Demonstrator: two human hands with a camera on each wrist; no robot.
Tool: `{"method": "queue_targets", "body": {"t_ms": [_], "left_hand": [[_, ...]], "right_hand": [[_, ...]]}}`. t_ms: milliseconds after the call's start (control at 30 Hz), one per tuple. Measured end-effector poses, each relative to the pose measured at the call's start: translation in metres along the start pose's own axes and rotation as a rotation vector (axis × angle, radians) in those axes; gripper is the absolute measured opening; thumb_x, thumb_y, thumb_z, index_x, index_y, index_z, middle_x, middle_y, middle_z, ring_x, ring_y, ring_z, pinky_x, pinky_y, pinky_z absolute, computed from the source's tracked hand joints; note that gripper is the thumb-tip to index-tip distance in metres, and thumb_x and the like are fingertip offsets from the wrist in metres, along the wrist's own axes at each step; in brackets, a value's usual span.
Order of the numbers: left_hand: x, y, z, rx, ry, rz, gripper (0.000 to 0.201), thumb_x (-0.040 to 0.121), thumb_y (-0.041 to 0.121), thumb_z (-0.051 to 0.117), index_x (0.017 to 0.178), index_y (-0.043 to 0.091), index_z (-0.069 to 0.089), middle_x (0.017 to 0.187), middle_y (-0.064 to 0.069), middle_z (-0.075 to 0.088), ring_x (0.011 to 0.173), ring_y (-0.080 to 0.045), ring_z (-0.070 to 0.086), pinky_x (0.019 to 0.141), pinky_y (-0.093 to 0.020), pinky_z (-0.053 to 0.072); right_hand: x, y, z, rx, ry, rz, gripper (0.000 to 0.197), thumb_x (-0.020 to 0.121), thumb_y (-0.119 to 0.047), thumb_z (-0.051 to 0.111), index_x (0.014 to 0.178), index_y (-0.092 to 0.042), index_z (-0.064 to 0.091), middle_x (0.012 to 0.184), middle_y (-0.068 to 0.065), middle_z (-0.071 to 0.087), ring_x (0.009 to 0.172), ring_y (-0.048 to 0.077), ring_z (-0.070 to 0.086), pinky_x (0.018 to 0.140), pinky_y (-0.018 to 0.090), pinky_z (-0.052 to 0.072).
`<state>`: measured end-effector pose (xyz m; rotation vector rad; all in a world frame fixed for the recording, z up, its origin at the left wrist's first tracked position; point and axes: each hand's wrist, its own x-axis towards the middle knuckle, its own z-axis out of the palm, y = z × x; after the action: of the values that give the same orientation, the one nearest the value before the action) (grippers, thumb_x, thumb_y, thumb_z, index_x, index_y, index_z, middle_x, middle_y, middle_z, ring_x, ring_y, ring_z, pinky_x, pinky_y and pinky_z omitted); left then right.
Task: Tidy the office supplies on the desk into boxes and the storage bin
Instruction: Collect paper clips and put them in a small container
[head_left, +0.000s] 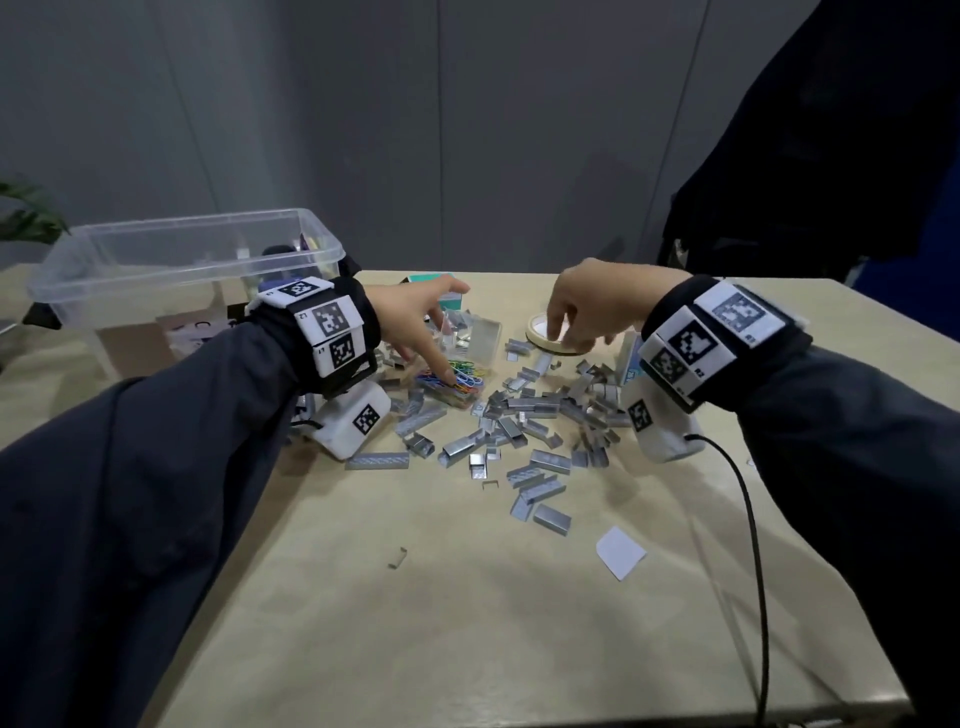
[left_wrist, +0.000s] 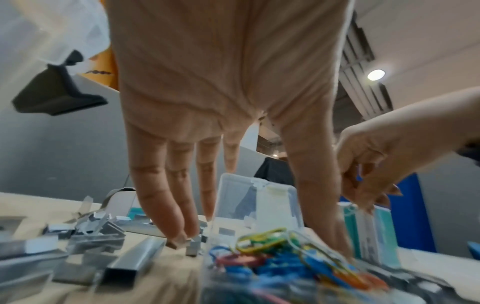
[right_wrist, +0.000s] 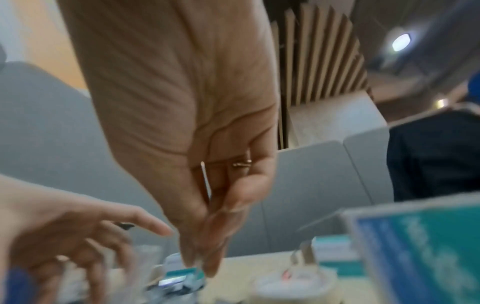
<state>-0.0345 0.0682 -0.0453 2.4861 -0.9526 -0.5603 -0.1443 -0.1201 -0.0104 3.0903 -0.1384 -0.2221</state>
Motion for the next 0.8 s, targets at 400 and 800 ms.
{"method": "queue_targets", "body": {"t_ms": [400, 800], "left_hand": [[0.006, -0.012, -0.003, -0.01, -0.113, -0.066, 0.098, 0.057, 0.004, 0.091, 0.134, 0.024, 0.034, 0.11, -0.004, 0.06, 0.089, -0.027, 0.07, 0.064, -0.027, 0.056], [0.007, -0.013, -0.001, 0.022, -0.109, -0.033, 0.087, 0.058, 0.0, 0.089, 0.123, 0.023, 0.035, 0.107, -0.008, 0.06, 0.091, -0.034, 0.07, 0.067, -0.036, 0.059]], "right_hand": [[0.032, -0.062, 0.019, 0.248, 0.158, -0.078, 0.004, 0.078, -0.014, 0.077, 0.075, -0.011, 0.076, 0.068, 0.0, 0.073, 0.053, 0.01, 0.063, 0.053, 0.022, 0.05], [0.029, -0.058, 0.012, 0.194, 0.13, -0.016, 0.008, 0.084, -0.007, 0.07, 0.08, -0.006, 0.076, 0.069, 0.003, 0.073, 0.061, 0.016, 0.069, 0.069, 0.032, 0.061]]}}
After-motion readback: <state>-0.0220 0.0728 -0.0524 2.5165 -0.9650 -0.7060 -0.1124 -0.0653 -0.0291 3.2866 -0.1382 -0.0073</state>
